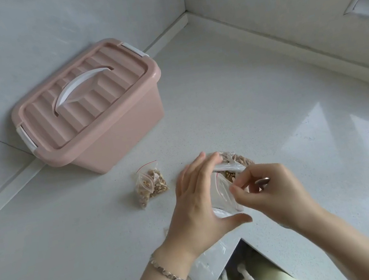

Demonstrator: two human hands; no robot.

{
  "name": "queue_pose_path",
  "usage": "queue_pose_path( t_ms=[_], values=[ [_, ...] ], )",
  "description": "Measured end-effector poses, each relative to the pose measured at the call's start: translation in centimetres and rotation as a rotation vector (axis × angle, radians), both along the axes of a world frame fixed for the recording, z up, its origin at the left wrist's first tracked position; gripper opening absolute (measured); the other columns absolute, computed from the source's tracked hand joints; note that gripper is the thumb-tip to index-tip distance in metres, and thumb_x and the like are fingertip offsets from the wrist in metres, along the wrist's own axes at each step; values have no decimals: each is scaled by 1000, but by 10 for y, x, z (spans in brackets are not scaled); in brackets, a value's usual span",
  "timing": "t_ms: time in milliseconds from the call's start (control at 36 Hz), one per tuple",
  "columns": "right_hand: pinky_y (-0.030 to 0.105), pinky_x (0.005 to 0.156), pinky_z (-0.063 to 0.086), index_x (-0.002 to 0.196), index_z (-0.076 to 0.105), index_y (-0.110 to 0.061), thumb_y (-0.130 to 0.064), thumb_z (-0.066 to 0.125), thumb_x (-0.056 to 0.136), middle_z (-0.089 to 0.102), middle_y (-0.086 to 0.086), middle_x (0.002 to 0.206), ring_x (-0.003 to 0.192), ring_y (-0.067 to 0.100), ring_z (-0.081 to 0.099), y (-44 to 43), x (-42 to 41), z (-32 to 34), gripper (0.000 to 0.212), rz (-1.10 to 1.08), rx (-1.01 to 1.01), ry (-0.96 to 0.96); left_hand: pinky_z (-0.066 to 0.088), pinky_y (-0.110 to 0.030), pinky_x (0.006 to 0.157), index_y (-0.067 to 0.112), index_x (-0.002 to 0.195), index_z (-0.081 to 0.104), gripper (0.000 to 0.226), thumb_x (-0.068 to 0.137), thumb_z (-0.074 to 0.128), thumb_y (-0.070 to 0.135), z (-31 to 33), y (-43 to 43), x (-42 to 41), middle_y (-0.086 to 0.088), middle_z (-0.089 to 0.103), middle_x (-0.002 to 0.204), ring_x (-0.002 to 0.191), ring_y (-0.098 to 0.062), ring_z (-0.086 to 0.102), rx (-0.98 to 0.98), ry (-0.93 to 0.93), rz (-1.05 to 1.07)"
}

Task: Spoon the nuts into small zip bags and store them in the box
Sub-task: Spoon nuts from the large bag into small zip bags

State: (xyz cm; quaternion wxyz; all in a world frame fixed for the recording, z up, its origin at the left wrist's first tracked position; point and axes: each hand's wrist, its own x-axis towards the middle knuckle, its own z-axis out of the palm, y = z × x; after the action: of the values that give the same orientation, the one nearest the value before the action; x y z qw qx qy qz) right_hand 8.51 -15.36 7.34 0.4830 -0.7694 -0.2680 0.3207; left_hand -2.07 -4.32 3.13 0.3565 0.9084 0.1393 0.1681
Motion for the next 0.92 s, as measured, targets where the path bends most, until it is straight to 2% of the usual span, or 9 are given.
queue_pose_path(
  t_ms=[56, 111, 250, 306, 389, 583, 722, 806, 917],
  values=[
    [10, 47, 36, 56, 63, -18, -5, 69, 74, 58, -12, 50, 40, 2, 40, 1, 0, 3, 23, 16, 11, 21, 31, -40, 106, 21, 135, 28, 89, 64, 68, 57, -2, -3, 2, 13, 44, 126, 129, -8, 35, 13, -49, 43],
    [10, 45, 33, 56, 62, -18, -5, 69, 75, 53, -15, 44, 39, 3, 37, 1, 0, 6, 24, 5, 21, 45, 37, -37, 101, 20, 132, 31, 83, 66, 68, 55, -3, -6, 3, 8, 49, 118, 118, -9, 44, -11, -50, 67],
    [8, 39, 28, 59, 63, -12, -4, 67, 77, 49, -16, 40, 34, 4, 35, 1, -1, 10, 20, -9, 24, 93, 40, -28, 96, 13, 130, 32, 78, 73, 60, 58, -3, -17, 7, 5, 49, 113, 108, -9, 47, 64, -106, 141],
    [9, 41, 30, 58, 63, -12, -5, 67, 76, 50, -16, 40, 36, 3, 36, 2, -3, 8, 19, -2, 17, 86, 40, -30, 93, 11, 126, 36, 71, 74, 58, 55, -3, -20, 11, -1, 55, 106, 102, -10, 49, 113, -135, 201],
    [11, 48, 35, 56, 63, -16, -5, 68, 73, 54, -16, 45, 41, 2, 38, 3, -5, 3, 21, -19, 16, 52, 40, -29, 90, 13, 120, 40, 67, 68, 61, 51, -4, -20, 13, 0, 59, 99, 96, -9, 50, 136, -130, 255],
    [6, 51, 36, 56, 60, -22, -6, 68, 74, 58, -24, 54, 48, -5, 51, 2, -1, 3, 26, -5, -18, -130, 40, -31, 89, 16, 110, 47, 50, 70, 61, 43, -4, -18, 12, 2, 62, 97, 94, -6, 51, 131, -175, 262],
    [5, 57, 39, 65, 67, -13, -7, 69, 74, 61, -16, 57, 56, -10, 53, 4, -3, 0, 11, 9, -59, -293, 41, -34, 91, 19, 107, 48, 44, 70, 61, 39, -5, -19, 11, 5, 63, 99, 98, -7, 52, 142, -187, 277],
    [8, 63, 42, 68, 68, -12, -7, 69, 73, 62, -14, 64, 68, -7, 54, 4, -3, -3, 8, 39, -64, -385, 43, -33, 87, 17, 102, 52, 41, 69, 62, 39, -8, -20, 9, 5, 64, 93, 92, -7, 54, 146, -187, 307],
    [11, 62, 41, 74, 68, -11, -14, 64, 84, 60, -8, 71, 67, 5, 56, 2, 3, -8, 11, 34, -34, -418, 47, -28, 79, 17, 92, 58, 30, 72, 61, 39, -13, -17, 5, 8, 63, 84, 82, -7, 57, 78, -104, 343]
  ],
)
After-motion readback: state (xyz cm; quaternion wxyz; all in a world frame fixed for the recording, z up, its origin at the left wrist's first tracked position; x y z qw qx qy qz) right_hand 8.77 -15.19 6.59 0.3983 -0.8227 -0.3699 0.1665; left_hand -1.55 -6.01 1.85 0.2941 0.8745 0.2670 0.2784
